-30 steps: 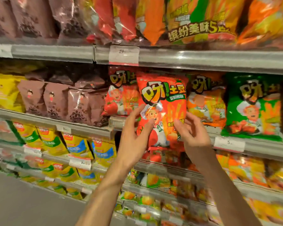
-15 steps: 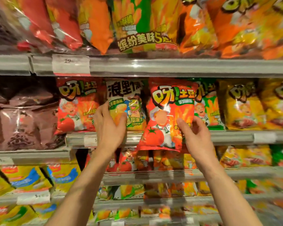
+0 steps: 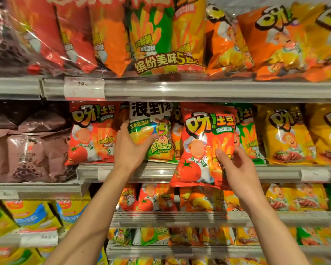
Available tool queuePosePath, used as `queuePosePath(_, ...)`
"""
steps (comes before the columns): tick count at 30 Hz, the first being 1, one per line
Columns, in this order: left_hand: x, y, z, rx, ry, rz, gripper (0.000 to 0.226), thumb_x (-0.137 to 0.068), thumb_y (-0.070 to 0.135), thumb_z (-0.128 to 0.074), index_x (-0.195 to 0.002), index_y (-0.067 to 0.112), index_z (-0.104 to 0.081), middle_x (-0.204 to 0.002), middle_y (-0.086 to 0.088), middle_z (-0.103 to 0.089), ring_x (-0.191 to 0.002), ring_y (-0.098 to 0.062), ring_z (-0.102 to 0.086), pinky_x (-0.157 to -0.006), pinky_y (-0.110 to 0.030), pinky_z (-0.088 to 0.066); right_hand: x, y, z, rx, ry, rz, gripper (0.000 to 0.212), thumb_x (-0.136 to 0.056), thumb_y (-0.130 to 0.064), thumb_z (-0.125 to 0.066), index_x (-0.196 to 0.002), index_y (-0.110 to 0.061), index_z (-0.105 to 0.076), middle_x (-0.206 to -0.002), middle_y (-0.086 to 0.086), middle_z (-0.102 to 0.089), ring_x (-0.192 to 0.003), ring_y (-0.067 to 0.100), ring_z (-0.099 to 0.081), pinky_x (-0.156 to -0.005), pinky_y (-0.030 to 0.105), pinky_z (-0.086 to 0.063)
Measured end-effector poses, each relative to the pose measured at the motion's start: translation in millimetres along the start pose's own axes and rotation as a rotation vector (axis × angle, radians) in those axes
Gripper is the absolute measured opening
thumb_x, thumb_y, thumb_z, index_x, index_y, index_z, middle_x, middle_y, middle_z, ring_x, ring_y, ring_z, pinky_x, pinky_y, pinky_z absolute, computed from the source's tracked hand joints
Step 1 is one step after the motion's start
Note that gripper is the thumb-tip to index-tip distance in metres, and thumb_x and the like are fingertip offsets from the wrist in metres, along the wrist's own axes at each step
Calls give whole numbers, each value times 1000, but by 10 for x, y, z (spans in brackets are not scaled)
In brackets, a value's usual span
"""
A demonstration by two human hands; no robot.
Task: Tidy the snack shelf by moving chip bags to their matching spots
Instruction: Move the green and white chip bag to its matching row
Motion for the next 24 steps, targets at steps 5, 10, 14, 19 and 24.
queuePosePath(5, -24, 157, -20, 65, 42, -33, 105, -77, 64, -77, -158, 17, -29, -155, -6, -43, -142, -24, -42, -108, -32, -35, -61, 68, 88, 27, 1, 3, 47, -92, -52, -67, -128, -22, -61, -106, -11, -71, -103, 9, -66, -86, 29, -50)
queuePosePath(10, 34, -21, 335, 58, 126, -57, 107, -68, 76, -75, -153, 24, -37, -149, 0, -52, -136, -20, -51, -112, -48, -46, -99, 27, -34, 14, -31, 4, 35, -94, -47, -67, -121, -25, -64, -99, -14, -75, -94, 4, -69, -93, 37, -54)
queuePosePath(14, 150, -223, 783, 19, 229, -35, 103, -64, 78, -76, -150, 33, -39, -144, 6, -58, -132, -16, -57, -109, -49, -49, -122, -85, -400, -5, -60, 47, 21, -95, -36, -68, -111, -22, -66, -95, -10, -76, -90, 10, -72, -81, 31, -56)
queuePosePath(19, 272, -456, 1287, -22, 295, -8, 97, -64, 75, -80, -146, 39, -43, -138, 8, -59, -126, -14, -59, -106, -48, -51, -210, -183, -963, 26, -104, 95, 28, -96, -39, -66, -117, -21, -63, -96, -14, -70, -80, -4, -66, -64, 12, -46)
queuePosePath(24, 339, -586, 1498, -51, 253, -41, 90, -62, 73, -83, -140, 41, -50, -132, 12, -63, -122, -11, -63, -102, -46, -54, -393, -304, -1544, 82, -63, 141, 30, -101, -37, -60, -122, -15, -56, -97, -8, -59, -98, 17, -56, -75, 19, -32)
Point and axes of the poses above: each hand's wrist, its own x-axis away from the middle knuckle, its own z-axis out of the back of the hand, y = z × x, the point moved 2 cm from there along -x, towards the middle knuckle
